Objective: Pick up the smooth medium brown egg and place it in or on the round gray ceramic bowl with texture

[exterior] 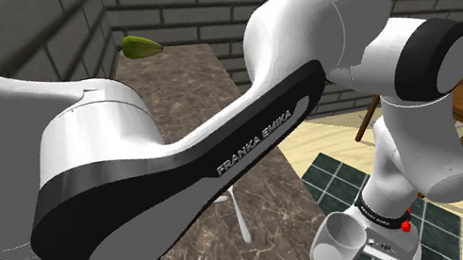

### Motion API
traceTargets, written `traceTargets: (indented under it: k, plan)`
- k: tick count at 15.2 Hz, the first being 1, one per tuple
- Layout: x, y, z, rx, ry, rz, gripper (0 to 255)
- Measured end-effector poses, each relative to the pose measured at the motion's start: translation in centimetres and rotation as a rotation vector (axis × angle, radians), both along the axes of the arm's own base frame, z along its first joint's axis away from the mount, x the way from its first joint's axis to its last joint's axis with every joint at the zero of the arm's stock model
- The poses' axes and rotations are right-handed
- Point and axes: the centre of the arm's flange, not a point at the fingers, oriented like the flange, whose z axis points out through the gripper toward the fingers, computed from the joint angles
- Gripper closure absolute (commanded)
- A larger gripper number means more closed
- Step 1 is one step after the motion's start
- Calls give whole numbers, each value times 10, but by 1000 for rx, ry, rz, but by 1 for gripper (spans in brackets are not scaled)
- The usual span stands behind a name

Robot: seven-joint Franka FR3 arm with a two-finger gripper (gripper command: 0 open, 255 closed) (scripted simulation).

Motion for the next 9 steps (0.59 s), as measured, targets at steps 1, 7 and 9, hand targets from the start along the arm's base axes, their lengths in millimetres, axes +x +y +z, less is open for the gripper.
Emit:
traceTargets:
  k: [1,7,9]
  plan:
    - [1,-2,14,1,0,0,0]
    - [-1,2,34,0,0,0,0]
    - [-1,2,35,0,0,0,0]
